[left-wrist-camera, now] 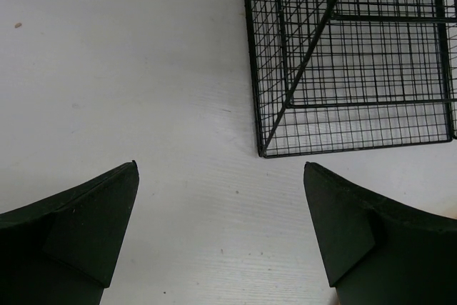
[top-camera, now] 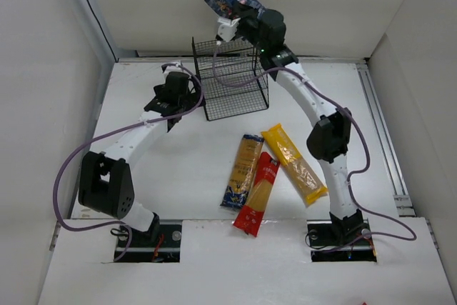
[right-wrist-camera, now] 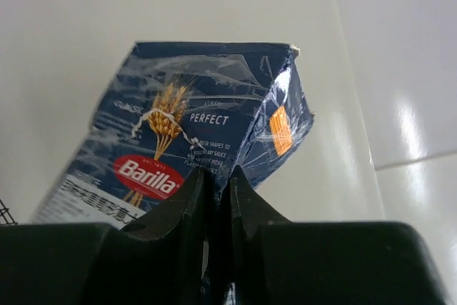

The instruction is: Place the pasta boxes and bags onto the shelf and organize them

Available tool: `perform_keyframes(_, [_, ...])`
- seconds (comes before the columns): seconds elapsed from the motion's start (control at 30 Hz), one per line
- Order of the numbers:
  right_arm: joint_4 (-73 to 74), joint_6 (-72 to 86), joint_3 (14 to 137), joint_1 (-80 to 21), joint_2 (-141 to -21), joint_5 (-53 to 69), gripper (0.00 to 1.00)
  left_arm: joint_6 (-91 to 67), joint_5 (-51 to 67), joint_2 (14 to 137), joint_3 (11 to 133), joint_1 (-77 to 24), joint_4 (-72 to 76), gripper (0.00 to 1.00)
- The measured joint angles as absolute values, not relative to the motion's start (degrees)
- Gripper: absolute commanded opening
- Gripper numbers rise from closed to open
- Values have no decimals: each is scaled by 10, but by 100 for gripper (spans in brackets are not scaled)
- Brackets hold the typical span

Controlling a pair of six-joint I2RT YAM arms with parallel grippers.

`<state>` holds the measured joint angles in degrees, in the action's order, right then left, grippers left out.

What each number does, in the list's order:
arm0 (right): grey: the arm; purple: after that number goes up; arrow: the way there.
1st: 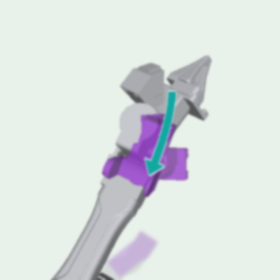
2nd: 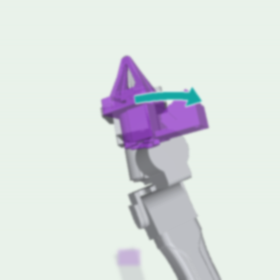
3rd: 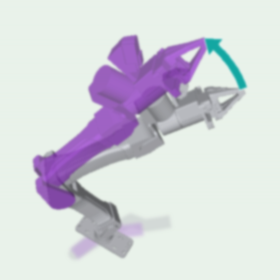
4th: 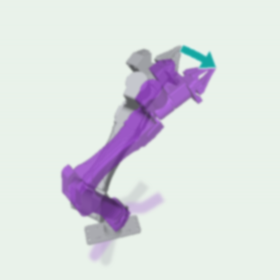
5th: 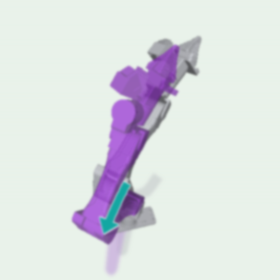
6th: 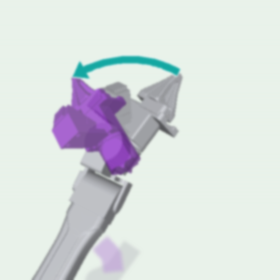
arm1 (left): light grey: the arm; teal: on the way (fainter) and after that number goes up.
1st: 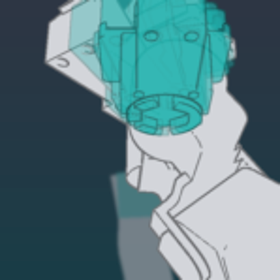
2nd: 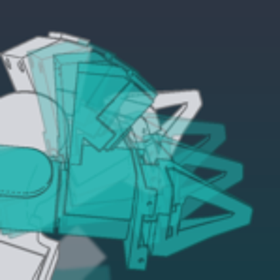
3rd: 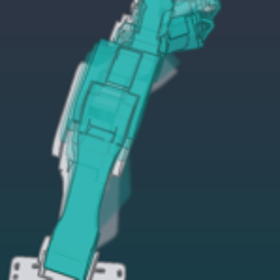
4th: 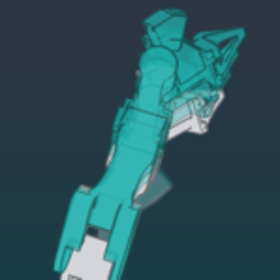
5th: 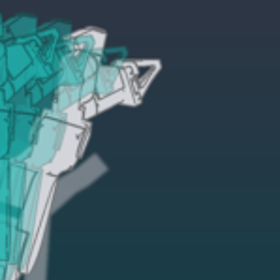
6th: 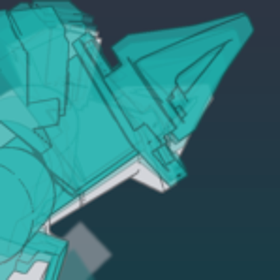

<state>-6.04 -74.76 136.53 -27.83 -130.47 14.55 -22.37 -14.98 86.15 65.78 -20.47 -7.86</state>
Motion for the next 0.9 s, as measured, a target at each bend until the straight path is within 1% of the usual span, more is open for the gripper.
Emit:
perform_keyframes(0.1, [-75, -826, 1373, -294, -1336, 119, 0, -223, -136, 868, 658, -192, -78, 100])
perform_keyframes(0.23, [-86, -917, 1367, -300, -1346, 118, 0, -222, -119, 869, 658, -175, -65, 100])
perform_keyframes(0.4, [-137, -1003, 1324, -300, -1346, 116, 0, -221, -107, 869, 658, -167, -53, 99])
perform_keyframes(0.53, [-160, -1054, 1271, -306, -1339, 120, 0, -221, -100, 869, 658, -165, -52, 99])
perform_keyframes(0.67, [-164, -1094, 1188, -326, -1307, 117, 0, -221, -95, 869, 657, -156, -49, 99])
perform_keyframes(0.9, [-177, -1115, 1063, -350, -1260, 97, 0, -220, -78, 867, 654, -135, -43, 99])
